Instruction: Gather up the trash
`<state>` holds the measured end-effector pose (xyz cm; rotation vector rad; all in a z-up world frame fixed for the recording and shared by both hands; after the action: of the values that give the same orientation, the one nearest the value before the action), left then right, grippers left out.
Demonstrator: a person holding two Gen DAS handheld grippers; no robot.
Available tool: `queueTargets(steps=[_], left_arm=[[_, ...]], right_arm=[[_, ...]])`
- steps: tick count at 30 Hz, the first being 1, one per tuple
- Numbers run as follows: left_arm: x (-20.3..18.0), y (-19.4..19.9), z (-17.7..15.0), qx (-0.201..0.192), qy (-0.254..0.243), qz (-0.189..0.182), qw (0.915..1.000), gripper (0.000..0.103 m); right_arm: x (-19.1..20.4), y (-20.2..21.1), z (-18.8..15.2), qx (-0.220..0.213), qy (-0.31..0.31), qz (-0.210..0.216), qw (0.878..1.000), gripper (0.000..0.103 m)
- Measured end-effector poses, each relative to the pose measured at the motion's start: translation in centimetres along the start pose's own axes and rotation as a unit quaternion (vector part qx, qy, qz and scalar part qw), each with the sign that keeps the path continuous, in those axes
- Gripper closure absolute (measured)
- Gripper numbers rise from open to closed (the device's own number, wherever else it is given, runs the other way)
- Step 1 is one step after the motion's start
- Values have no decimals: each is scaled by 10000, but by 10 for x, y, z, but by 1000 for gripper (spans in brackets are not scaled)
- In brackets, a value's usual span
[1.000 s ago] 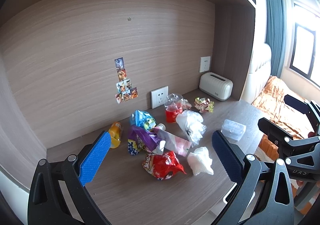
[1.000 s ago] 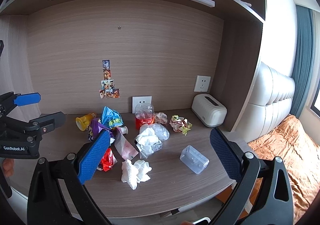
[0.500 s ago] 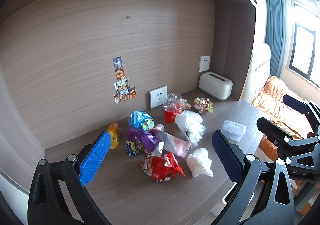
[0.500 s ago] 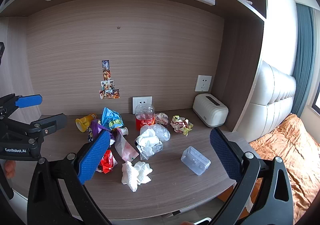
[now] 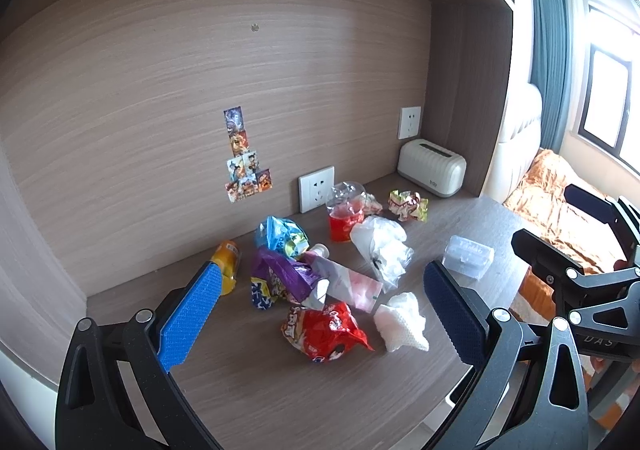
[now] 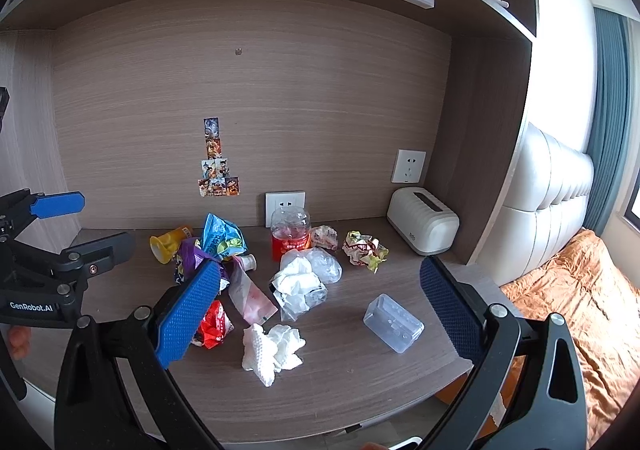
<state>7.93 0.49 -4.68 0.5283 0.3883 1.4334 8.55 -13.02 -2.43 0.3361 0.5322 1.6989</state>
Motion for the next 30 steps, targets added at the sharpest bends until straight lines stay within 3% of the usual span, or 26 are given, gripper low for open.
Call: queueTargets(steps=[12, 22, 26, 29, 30], left_arm=[[0, -43, -29, 314, -132, -435, 9985, 5], [3, -137, -87, 989, -554, -666, 9913, 5], [1, -172, -100, 1293, -535, -1083, 9842, 4], [-4, -183, -101, 1247, -657, -1280, 9817, 4], [-6, -185, -101, 1209, -717, -1338, 9810, 4]], right_arm=[[10, -36, -21, 362, 69, 33, 9993, 3], [18, -118, -81, 1335, -163, 227, 9907, 3], [18, -152, -101, 1687, -190, 302, 9850, 3], [19, -173, -113, 1983, -352, 477, 9783, 8], [19, -177, -116, 2034, -422, 527, 9768, 14]])
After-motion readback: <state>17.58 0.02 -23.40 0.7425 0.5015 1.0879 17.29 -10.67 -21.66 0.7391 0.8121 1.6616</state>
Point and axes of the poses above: each gripper's, at about its wrist camera, not at the fingertips, and y roughly against the way its jaws point, x to its left, z to its top, the point moved 5 cm from there along -y, roughly the way its jaws point, and after that the axes turned 4 degrees about z, right-handed, at the moved point
